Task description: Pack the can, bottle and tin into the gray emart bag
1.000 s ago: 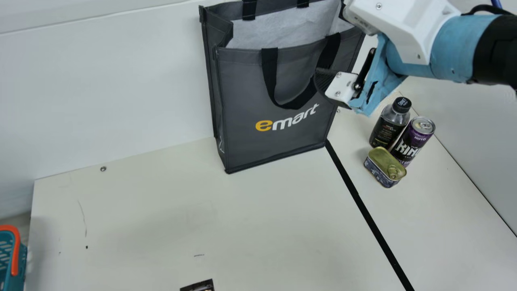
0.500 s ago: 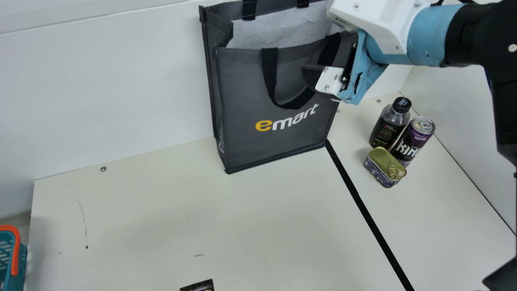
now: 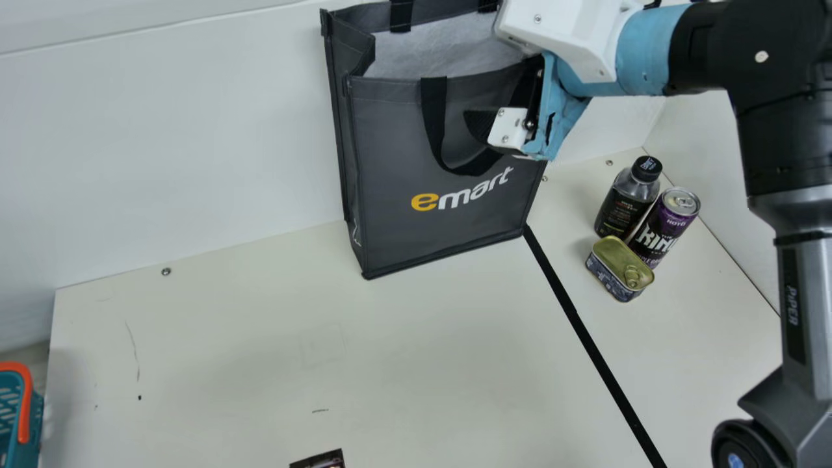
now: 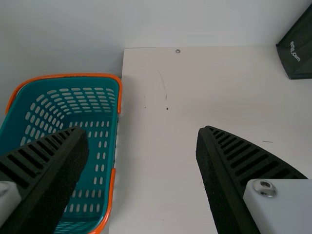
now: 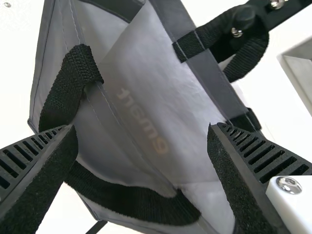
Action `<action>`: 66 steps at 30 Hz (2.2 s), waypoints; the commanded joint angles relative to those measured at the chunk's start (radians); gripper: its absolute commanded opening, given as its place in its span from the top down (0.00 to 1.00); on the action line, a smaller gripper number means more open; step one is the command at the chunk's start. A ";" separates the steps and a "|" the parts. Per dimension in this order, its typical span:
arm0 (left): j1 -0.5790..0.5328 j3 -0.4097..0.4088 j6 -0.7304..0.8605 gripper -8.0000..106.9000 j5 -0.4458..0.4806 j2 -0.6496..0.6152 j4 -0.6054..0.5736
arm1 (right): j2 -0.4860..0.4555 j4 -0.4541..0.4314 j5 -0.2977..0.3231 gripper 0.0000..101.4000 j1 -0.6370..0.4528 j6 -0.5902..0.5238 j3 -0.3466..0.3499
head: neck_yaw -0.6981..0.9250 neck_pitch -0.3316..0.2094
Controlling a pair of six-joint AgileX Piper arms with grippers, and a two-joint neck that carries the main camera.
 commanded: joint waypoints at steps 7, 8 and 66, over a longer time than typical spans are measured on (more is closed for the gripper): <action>0.000 0.000 0.000 0.15 0.000 0.000 0.000 | 0.037 0.024 0.000 0.10 0.007 -0.040 0.002 | -0.002 -0.023; 0.000 0.000 0.000 0.15 0.000 0.000 0.000 | 0.041 0.026 0.000 0.10 0.008 -0.045 0.003 | -0.002 -0.023; 0.000 0.000 0.000 0.15 0.000 0.000 0.000 | 0.037 0.054 0.000 1.00 0.018 -0.115 0.045 | -0.002 -0.023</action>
